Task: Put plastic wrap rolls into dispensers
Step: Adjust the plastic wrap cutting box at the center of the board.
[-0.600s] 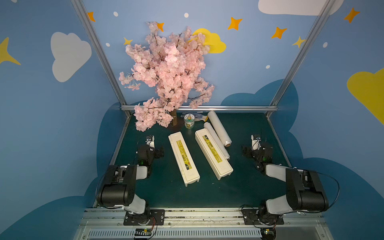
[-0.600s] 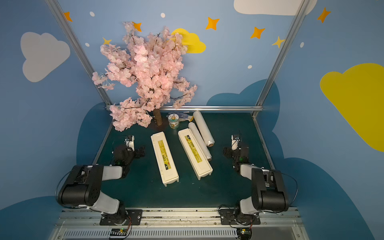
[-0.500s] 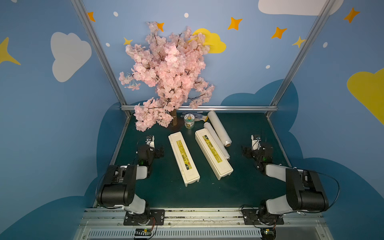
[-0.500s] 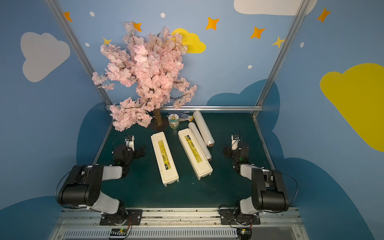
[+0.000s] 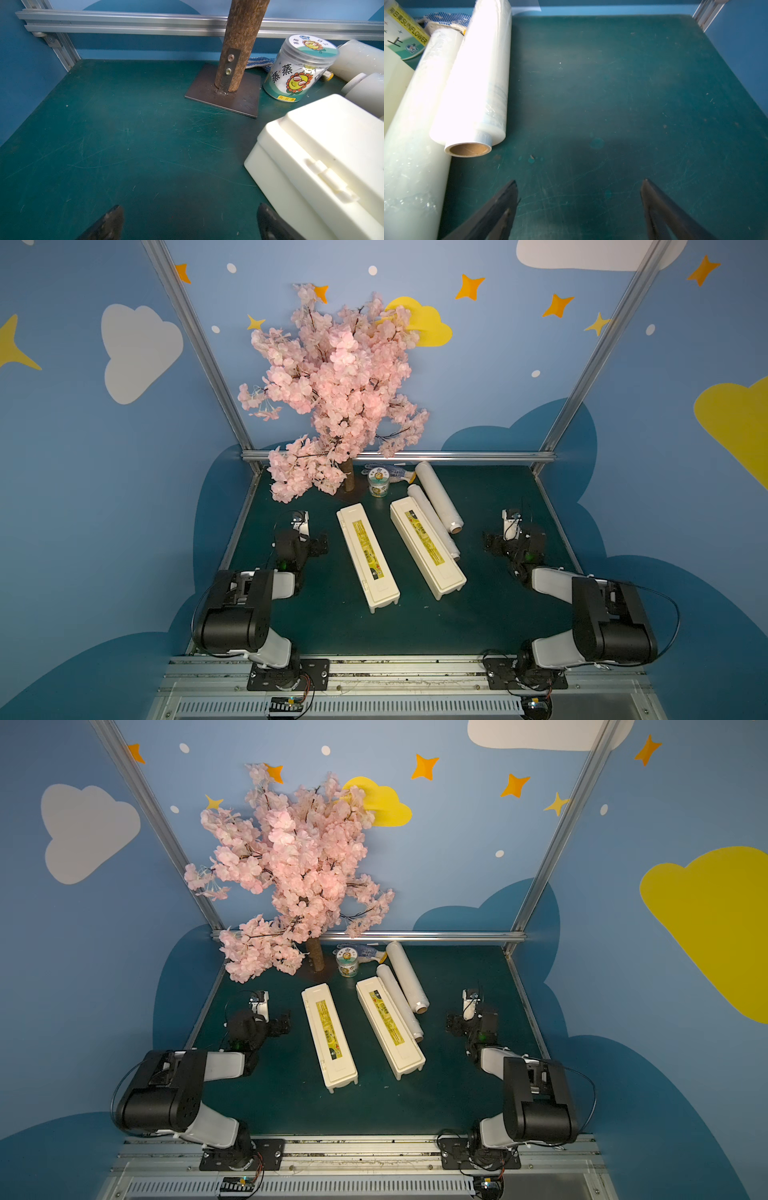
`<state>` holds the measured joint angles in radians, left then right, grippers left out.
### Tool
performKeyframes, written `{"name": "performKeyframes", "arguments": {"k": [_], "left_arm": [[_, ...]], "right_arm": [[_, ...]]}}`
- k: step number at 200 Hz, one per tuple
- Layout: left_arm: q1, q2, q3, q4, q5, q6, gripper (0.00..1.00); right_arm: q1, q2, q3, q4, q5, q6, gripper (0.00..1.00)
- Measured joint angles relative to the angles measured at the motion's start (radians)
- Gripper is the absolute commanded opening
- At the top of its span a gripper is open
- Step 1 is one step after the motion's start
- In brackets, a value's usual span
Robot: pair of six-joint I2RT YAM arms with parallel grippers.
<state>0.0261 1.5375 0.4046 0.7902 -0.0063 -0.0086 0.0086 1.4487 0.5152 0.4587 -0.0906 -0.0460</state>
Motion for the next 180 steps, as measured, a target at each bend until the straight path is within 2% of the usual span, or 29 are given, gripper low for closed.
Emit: {"name": "performKeyframes", "arguments": {"k": [19,45,57,84,109,136,155,180], "left_arm": [[0.0,-0.034,0.052,-0.125,0.019,0.003,1.0],[-0.001,-0.145,0.201,-0.352,0.035,-0.023,1.0],[-0.001,-0.203,0.249,-0.407,0.044,-0.043,1.0],[-0.001,-0.308,0.291,-0.514,0.068,-0.095,1.0],[0.001,-0.329,0.346,-0.67,0.076,-0.138,1.0],[0.017,-0.321,0.436,-0.806,0.069,-0.183,1.0],[0.043,-0.317,0.468,-0.834,0.078,-0.22,1.0],[0.074,-0.301,0.477,-0.846,0.102,-0.253,1.0]], "right_arm": [[0.002,-0.05,0.104,-0.156,-0.007,0.018,0.91],[0.035,-0.141,0.251,-0.299,-0.042,0.07,0.91],[0.108,-0.157,0.319,-0.359,-0.032,0.085,0.91],[0.348,-0.11,0.488,-0.518,0.0,0.131,0.91],[0.555,0.012,0.67,-0.685,0.05,0.204,0.91],[0.732,0.192,0.886,-0.834,0.098,0.284,0.91],[0.819,0.351,1.056,-0.916,0.103,0.317,0.91],[0.874,0.595,1.332,-1.049,0.092,0.342,0.91]]}}
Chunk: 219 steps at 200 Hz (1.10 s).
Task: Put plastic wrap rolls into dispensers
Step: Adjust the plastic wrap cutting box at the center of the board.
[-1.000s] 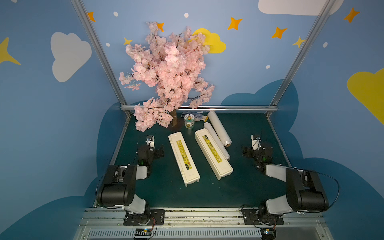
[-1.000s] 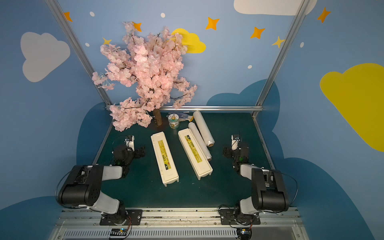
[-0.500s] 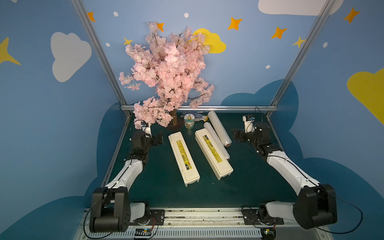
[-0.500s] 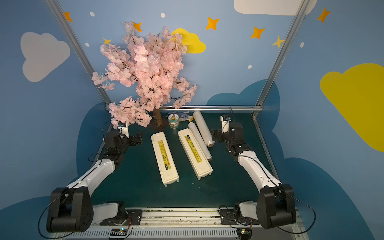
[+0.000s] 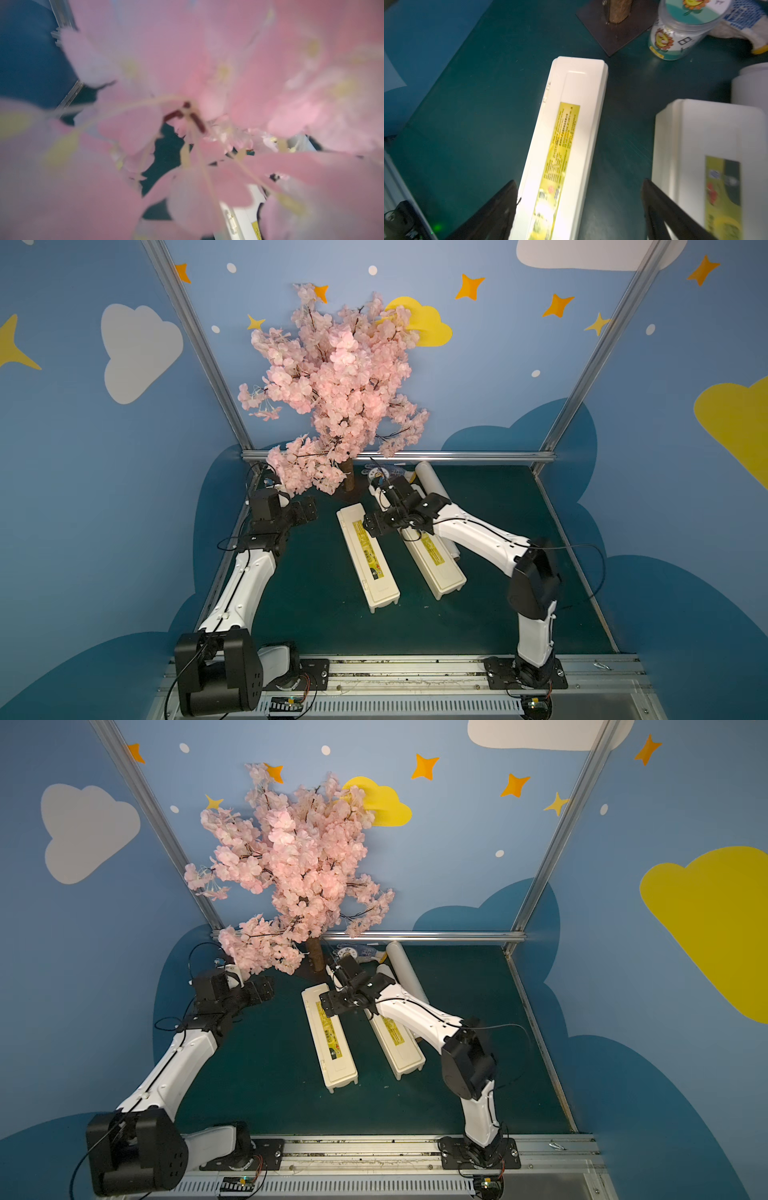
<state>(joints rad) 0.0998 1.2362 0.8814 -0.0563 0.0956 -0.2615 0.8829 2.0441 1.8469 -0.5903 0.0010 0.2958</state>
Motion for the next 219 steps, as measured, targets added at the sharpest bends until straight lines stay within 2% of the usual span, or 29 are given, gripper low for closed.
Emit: {"name": "performKeyframes", "arguments": {"k": [34,69,125,204,219], "left_arm": [[0.011,0.008,-0.001,-0.022,0.01,-0.007,1.0],[0.012,0.002,-0.011,-0.022,0.011,0.0,1.0],[0.014,0.002,-0.014,-0.022,0.018,0.008,1.0],[0.016,0.016,-0.014,-0.022,0.051,0.01,1.0],[0.016,0.022,-0.014,-0.022,0.06,0.009,1.0]], "right_arm": [[0.021,0.239,0.271,-0.158,-0.009,0.002,0.91],[0.033,0.339,0.415,-0.261,0.0,-0.027,0.91],[0.055,0.353,0.433,-0.271,-0.007,-0.072,0.91],[0.057,0.372,0.433,-0.267,-0.086,-0.144,0.91],[0.057,0.372,0.433,-0.28,-0.097,-0.175,0.87]]}}
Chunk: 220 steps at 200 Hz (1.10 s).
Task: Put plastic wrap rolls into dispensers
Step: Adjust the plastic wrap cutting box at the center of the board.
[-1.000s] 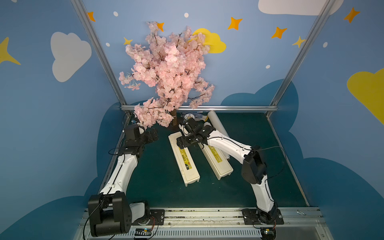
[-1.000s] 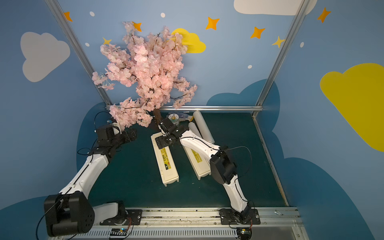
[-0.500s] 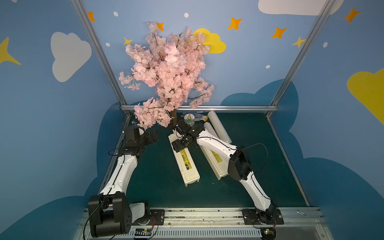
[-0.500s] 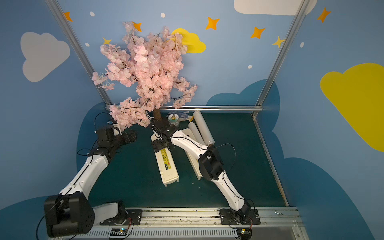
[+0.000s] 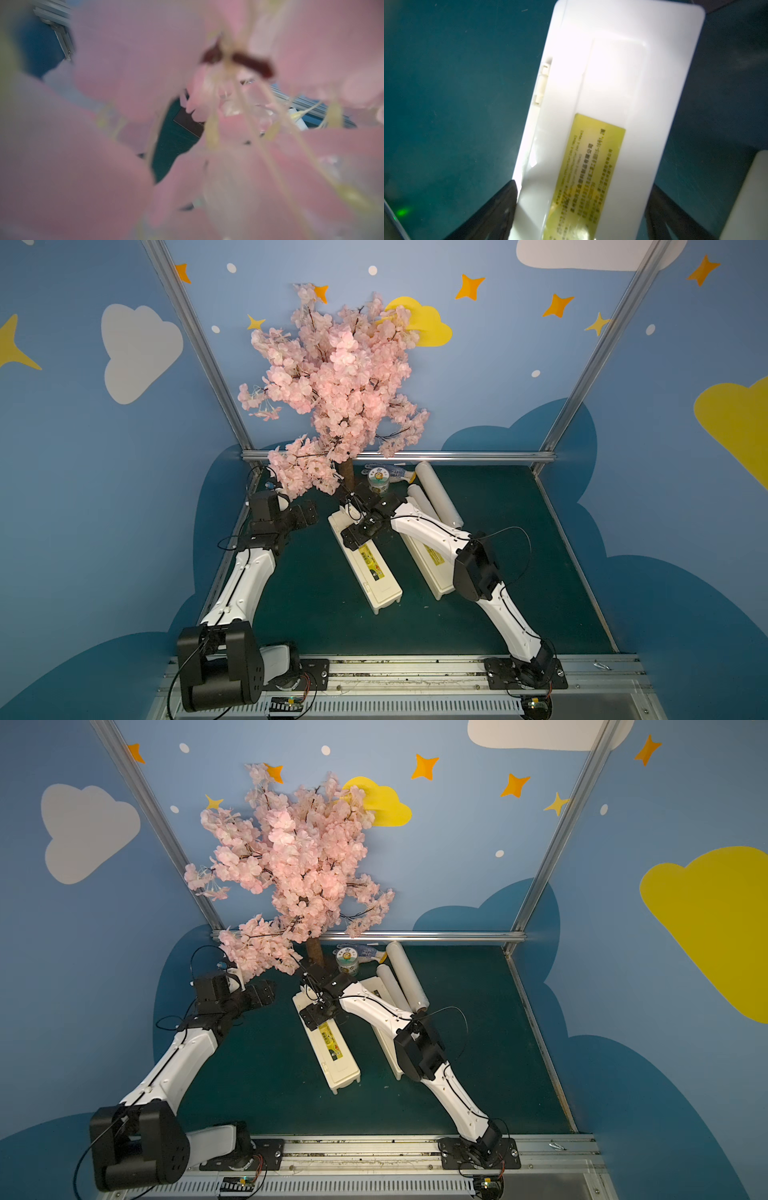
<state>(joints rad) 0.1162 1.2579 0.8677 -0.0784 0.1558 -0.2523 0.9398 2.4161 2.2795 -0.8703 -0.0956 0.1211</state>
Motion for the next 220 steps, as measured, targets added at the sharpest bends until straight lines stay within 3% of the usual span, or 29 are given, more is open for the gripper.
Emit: {"name": "performKeyframes", "arguments": {"k": [45,87,154,220], "left_arm": [[0.0,0.011,0.0,-0.002,0.026,-0.002,1.0],[0.0,0.021,0.0,-0.02,0.039,-0.003,1.0],[0.0,0.019,0.002,-0.044,0.048,-0.004,1.0],[0.0,0.01,0.002,-0.057,0.047,-0.003,1.0]], "right_arm": [[0.001,-0.017,-0.018,-0.073,-0.031,-0.227,0.85],[0.001,-0.128,-0.19,-0.07,-0.059,-0.391,0.89],[0.019,-0.125,-0.167,-0.003,-0.105,-0.359,0.89],[0.049,-0.05,-0.063,0.021,-0.055,-0.277,0.89]]}}
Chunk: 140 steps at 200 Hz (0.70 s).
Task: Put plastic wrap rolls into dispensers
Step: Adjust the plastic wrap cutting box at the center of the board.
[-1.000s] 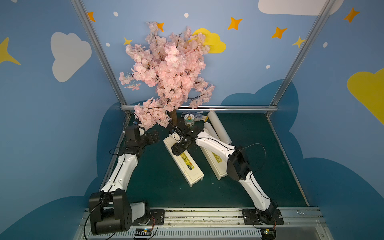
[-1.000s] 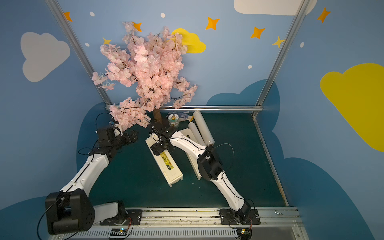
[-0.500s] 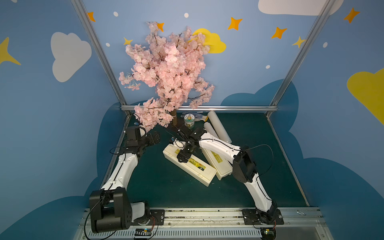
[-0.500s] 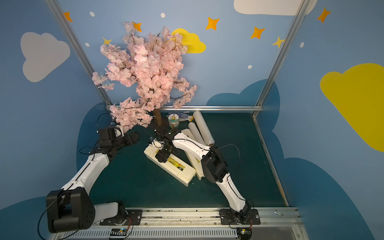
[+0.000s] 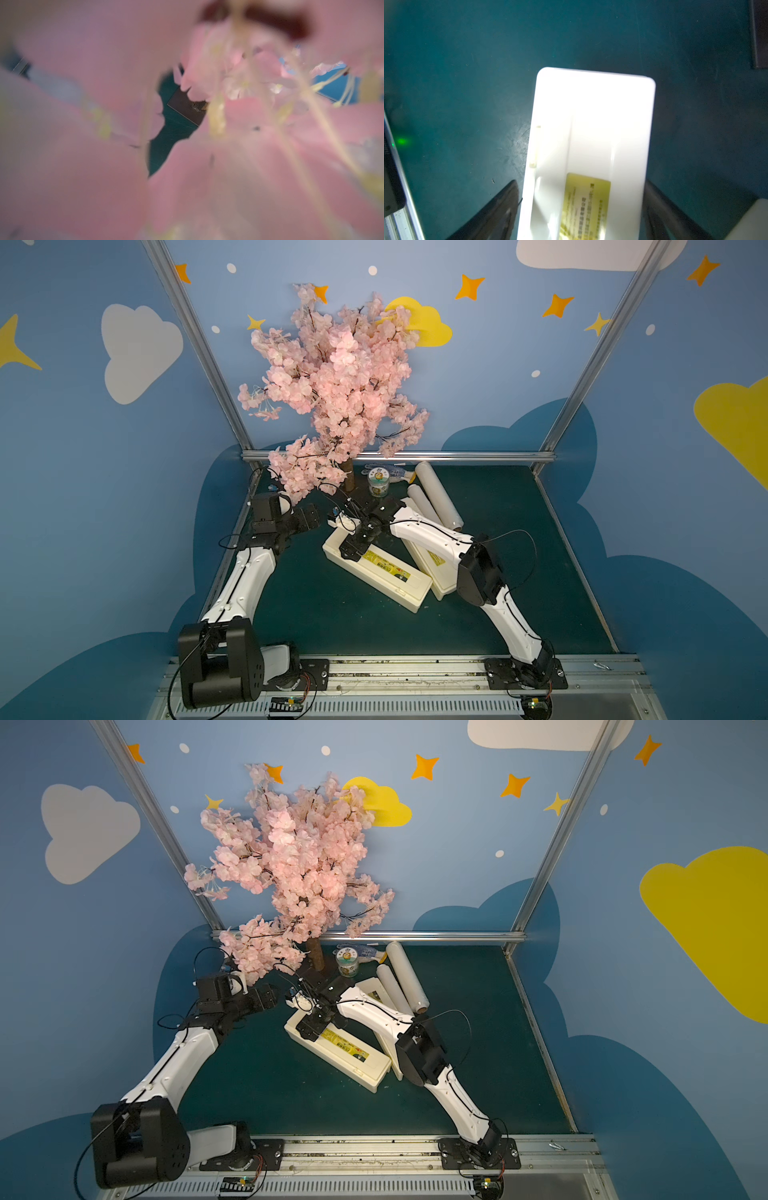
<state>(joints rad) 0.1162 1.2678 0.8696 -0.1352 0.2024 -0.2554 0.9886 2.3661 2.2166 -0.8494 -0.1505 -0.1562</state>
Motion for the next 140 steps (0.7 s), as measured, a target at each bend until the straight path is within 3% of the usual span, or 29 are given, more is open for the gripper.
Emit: {"name": "performKeyframes", "arguments": {"k": [51,140], "left_arm": [[0.001,0.0,0.0,-0.007,0.0,0.0,1.0],[0.003,0.0,0.0,-0.014,0.0,-0.001,1.0]], "right_arm": [[0.039,0.017,0.018,0.018,0.063,0.01,0.89],[0.042,0.022,0.026,0.008,0.067,0.016,0.89]]}}
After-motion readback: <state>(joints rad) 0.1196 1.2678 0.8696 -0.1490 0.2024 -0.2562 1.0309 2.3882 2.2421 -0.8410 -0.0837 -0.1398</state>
